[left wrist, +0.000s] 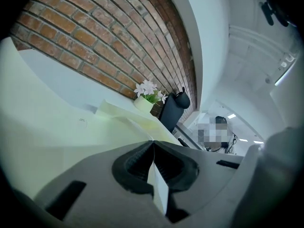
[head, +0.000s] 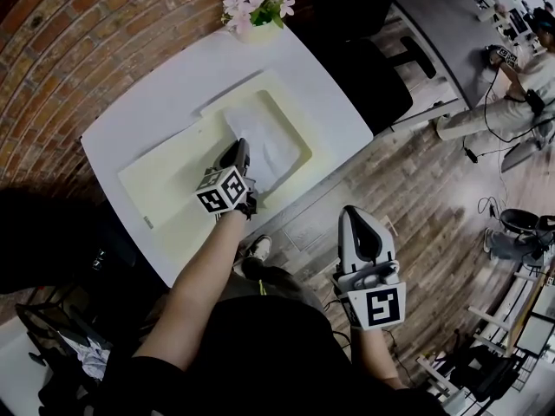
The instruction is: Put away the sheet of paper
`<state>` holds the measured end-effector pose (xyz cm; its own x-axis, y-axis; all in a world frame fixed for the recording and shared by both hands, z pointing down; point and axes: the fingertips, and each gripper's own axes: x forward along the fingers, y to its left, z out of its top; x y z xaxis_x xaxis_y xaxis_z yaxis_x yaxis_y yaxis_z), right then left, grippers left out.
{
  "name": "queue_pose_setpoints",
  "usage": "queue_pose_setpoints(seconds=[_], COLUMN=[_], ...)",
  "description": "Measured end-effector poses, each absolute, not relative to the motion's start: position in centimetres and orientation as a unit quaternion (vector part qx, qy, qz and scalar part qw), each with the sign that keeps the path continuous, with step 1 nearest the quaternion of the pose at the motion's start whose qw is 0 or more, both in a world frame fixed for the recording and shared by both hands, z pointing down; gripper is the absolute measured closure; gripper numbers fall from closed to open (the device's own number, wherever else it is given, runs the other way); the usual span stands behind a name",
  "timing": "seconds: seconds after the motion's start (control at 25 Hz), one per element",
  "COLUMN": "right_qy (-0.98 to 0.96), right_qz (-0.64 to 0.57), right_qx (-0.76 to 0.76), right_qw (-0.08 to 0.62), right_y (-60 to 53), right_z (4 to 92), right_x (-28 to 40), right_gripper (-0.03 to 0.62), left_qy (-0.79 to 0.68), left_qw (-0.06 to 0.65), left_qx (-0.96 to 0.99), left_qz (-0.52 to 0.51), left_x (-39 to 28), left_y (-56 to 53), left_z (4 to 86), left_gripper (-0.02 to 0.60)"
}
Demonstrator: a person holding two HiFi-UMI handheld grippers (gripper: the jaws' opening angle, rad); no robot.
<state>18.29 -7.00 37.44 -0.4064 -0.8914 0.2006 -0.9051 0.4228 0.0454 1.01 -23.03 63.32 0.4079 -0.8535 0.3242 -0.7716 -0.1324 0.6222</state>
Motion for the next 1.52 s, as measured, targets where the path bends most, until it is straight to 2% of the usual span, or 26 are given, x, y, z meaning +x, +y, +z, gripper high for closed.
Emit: queue_pose_setpoints(seconds=[0.72,1.08,1.12,1.24,1.32,1.4,1.52], right_qy=[-0.835,-0.840,-0.842,-0.851,-0.857,-0.864,-0.873], right_qz=[0.042,0.037,0.037,0.034,0.031,0.027,0.021], right_qx=[0.540,0.533,0.530,0.517,0.509,0.499,0.482], right_qw=[0.098,0.093,0.092,0.084,0.074,0.070,0.066], right_y=[-6.7,-5.9,-5.9,-5.9,-6.0,-5.9,-5.8], right_z=[38.0,37.9,37.8,37.5,37.0,36.6,36.3], right_x=[20.1,20.1,19.9,18.9,18.0,17.0,15.4], right_gripper=[0.580,0.580,0.580,0.580,0.580,0.580,0.580], left_qy=[-0.480,-0.469,-0.468,-0.475,-0.482,-0.480,-0.481], left_qw=[0.410,0.397,0.399,0.409,0.408,0.408,0.404], left_qx=[0.775,0.789,0.788,0.779,0.775,0.774,0.775], left_qz=[-0.031,0.008,0.012,0.023,0.043,0.061,0.064], left_x=[4.8,4.8,4.7,3.6,2.5,1.7,0.1], left_y=[-24.1,-23.2,-22.9,-22.2,-21.5,-20.6,-19.7], left_z=[64.6,64.2,64.2,64.4,64.5,64.5,63.8], left_gripper=[0.555,0.554,0.546,0.415,0.372,0.339,0.325])
